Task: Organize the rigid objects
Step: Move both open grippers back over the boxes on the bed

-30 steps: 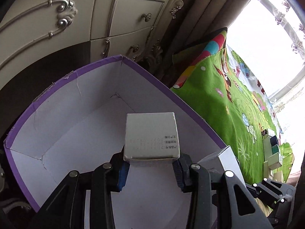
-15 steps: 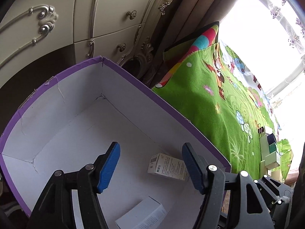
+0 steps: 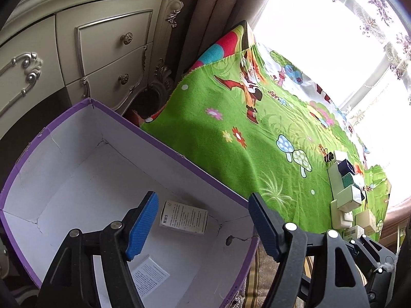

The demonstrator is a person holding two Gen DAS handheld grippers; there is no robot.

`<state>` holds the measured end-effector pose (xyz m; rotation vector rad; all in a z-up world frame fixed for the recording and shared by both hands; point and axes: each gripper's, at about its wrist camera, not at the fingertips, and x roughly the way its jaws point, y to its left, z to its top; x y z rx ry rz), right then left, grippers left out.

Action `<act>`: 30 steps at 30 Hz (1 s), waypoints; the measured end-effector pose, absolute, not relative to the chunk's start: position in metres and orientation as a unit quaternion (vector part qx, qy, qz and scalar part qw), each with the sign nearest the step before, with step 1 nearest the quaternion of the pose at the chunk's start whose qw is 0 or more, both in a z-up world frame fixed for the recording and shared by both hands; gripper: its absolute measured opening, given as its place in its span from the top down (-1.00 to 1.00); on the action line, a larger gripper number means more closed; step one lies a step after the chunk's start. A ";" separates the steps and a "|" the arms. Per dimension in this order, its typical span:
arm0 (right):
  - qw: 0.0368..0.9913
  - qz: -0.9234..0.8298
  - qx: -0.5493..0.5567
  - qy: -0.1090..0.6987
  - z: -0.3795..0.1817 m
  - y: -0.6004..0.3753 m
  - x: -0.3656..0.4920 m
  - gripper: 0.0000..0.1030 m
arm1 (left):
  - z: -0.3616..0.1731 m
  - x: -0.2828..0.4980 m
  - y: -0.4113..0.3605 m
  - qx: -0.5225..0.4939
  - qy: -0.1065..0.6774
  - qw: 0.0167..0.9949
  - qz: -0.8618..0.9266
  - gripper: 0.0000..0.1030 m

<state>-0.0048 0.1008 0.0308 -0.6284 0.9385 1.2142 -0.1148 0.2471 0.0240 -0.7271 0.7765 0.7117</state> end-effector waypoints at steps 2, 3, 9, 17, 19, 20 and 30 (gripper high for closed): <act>0.682 0.534 -0.267 0.422 0.031 0.090 0.001 -0.39 | 0.025 -0.104 0.239 -0.334 0.371 0.805 0.322 -0.43; 0.686 0.530 -0.261 0.424 0.031 0.085 0.006 -0.39 | 0.026 -0.099 0.234 -0.331 0.375 0.806 0.317 -0.43; 0.713 0.503 -0.231 0.430 0.033 0.045 0.032 -0.40 | 0.034 -0.068 0.206 -0.303 0.392 0.817 0.294 -0.43; 0.740 0.466 -0.193 0.445 0.035 -0.012 0.062 -0.42 | 0.037 -0.032 0.173 -0.279 0.415 0.826 0.261 -0.44; 0.746 0.452 -0.180 0.454 0.035 -0.026 0.070 -0.43 | 0.039 -0.023 0.165 -0.275 0.416 0.830 0.251 -0.44; 0.750 0.446 -0.172 0.457 0.035 -0.033 0.074 -0.43 | 0.041 -0.018 0.161 -0.274 0.417 0.832 0.245 -0.44; 0.797 0.372 -0.124 0.460 0.040 -0.090 0.107 -0.57 | 0.047 0.051 0.118 -0.249 0.429 0.851 0.174 -0.44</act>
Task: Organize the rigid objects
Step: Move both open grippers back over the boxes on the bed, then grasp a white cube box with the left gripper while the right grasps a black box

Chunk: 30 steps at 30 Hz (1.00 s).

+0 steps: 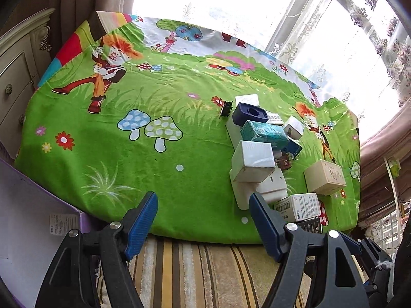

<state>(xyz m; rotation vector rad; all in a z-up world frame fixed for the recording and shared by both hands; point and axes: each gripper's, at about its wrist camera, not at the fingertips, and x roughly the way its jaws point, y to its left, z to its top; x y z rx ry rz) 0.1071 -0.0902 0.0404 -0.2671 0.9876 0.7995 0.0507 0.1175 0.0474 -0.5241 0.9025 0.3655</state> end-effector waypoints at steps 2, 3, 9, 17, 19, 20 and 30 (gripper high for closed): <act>0.801 0.360 -0.112 0.464 0.039 -0.099 0.114 -0.63 | 0.046 0.065 0.110 -0.243 0.433 0.853 0.160 -0.44; 0.804 0.354 -0.110 0.466 0.038 -0.102 0.118 -0.65 | 0.044 0.071 0.107 -0.239 0.437 0.853 0.156 -0.44; 0.804 0.337 -0.099 0.480 0.028 -0.112 0.131 -0.74 | 0.037 0.104 0.095 -0.230 0.450 0.851 0.139 -0.44; 0.785 0.343 -0.113 0.504 0.013 -0.101 0.134 -0.78 | 0.029 0.128 0.098 -0.222 0.463 0.846 0.145 -0.43; 0.782 0.342 -0.119 0.507 0.010 -0.097 0.135 -0.79 | 0.028 0.131 0.098 -0.213 0.465 0.847 0.145 -0.32; 0.781 0.341 -0.123 0.509 0.009 -0.095 0.136 -0.79 | 0.027 0.133 0.097 -0.209 0.469 0.846 0.146 -0.14; 0.781 0.329 -0.137 0.513 0.006 -0.080 0.140 -0.83 | 0.025 0.128 0.095 -0.201 0.470 0.848 0.140 0.19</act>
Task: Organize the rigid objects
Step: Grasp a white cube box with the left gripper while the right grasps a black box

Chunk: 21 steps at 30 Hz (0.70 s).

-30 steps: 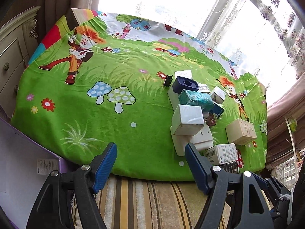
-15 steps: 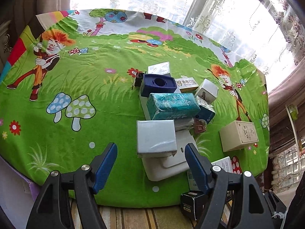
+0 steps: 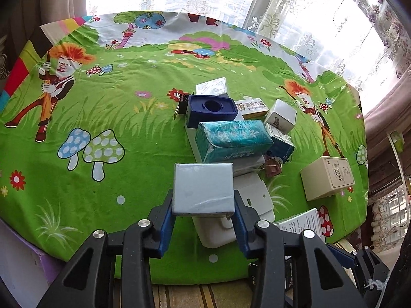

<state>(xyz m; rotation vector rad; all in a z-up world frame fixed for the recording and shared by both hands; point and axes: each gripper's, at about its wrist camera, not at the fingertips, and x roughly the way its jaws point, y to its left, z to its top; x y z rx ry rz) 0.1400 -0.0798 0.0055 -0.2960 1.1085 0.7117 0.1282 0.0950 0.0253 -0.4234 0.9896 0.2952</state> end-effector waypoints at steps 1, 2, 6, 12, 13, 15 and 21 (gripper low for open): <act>0.781 0.329 -0.138 0.512 0.006 -0.079 0.140 -0.84 | 0.027 0.127 0.095 -0.202 0.468 0.849 0.140 0.19; 0.782 0.328 -0.140 0.511 0.007 -0.078 0.139 -0.85 | 0.028 0.125 0.095 -0.203 0.466 0.850 0.139 0.19; 0.783 0.325 -0.143 0.510 0.007 -0.075 0.138 -0.92 | 0.033 0.117 0.095 -0.206 0.458 0.853 0.139 0.19; 0.777 0.316 -0.155 0.523 -0.004 -0.065 0.142 -0.93 | 0.043 0.105 0.091 -0.205 0.446 0.861 0.132 0.19; 0.777 0.314 -0.153 0.524 -0.005 -0.065 0.143 -0.93 | 0.044 0.102 0.091 -0.205 0.444 0.862 0.133 0.19; 0.778 0.310 -0.152 0.525 -0.007 -0.066 0.144 -0.92 | 0.045 0.095 0.092 -0.207 0.441 0.863 0.133 0.19; 0.784 0.305 -0.164 0.516 -0.002 -0.068 0.137 -0.71 | 0.042 0.073 0.102 -0.222 0.439 0.859 0.141 0.19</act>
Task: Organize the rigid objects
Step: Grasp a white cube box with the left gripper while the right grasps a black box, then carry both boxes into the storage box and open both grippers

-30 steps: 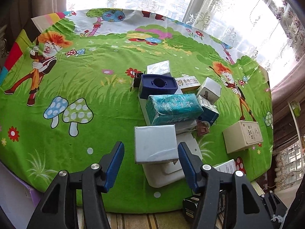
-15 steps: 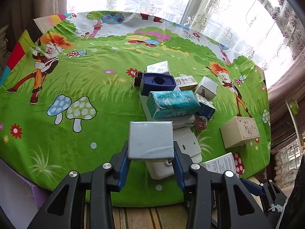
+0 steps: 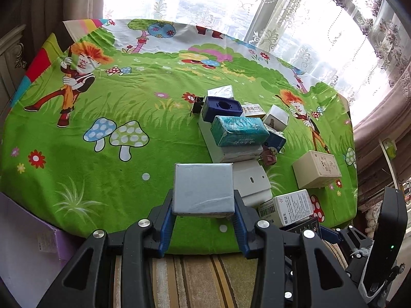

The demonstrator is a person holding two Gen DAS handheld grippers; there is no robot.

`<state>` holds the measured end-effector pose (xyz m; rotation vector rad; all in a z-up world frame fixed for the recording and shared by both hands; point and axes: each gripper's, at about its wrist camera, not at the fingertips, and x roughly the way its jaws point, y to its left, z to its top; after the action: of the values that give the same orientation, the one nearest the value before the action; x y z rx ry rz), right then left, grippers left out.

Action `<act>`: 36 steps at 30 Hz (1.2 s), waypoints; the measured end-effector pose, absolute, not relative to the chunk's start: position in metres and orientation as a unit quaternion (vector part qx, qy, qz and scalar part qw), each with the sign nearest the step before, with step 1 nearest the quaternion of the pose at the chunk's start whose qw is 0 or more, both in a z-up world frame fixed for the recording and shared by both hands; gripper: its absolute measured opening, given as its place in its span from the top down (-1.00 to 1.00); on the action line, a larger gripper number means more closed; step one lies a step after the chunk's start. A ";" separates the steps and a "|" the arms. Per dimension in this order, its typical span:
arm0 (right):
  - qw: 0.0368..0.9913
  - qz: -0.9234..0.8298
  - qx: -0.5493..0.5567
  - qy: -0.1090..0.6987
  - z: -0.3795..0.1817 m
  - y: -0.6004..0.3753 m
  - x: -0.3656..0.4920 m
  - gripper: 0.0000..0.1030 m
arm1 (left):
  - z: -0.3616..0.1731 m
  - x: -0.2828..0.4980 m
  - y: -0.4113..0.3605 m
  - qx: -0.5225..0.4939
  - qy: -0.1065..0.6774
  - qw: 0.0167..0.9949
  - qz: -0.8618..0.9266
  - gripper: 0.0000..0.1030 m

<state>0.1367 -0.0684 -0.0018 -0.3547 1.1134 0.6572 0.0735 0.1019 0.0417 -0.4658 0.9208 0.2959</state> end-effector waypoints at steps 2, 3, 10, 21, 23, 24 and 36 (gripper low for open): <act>0.785 0.309 -0.164 0.512 0.003 -0.070 0.132 -0.71 | 0.041 0.065 0.108 -0.229 0.436 0.858 0.146 0.19; 0.785 0.314 -0.162 0.509 0.006 -0.071 0.129 -0.71 | 0.041 0.060 0.111 -0.232 0.434 0.857 0.150 0.19; 0.783 0.357 -0.175 0.478 0.028 -0.057 0.101 -0.71 | 0.041 0.026 0.141 -0.263 0.421 0.849 0.180 0.19; 0.741 0.464 -0.235 0.424 0.051 0.026 0.048 -0.71 | 0.036 -0.059 0.213 -0.313 0.392 0.820 0.277 0.19; 0.729 0.483 -0.242 0.420 0.051 0.043 0.037 -0.71 | 0.033 -0.078 0.226 -0.322 0.387 0.811 0.298 0.19; 0.723 0.492 -0.246 0.418 0.051 0.051 0.031 -0.71 | 0.032 -0.088 0.233 -0.326 0.384 0.807 0.307 0.19; 0.655 0.567 -0.302 0.398 0.036 0.129 -0.041 -0.71 | 0.016 -0.159 0.275 -0.363 0.365 0.772 0.372 0.19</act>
<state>-0.0407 0.1293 0.0361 -0.6840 0.9014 1.2863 -0.1594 0.2748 0.0159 -0.7869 0.7909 0.8056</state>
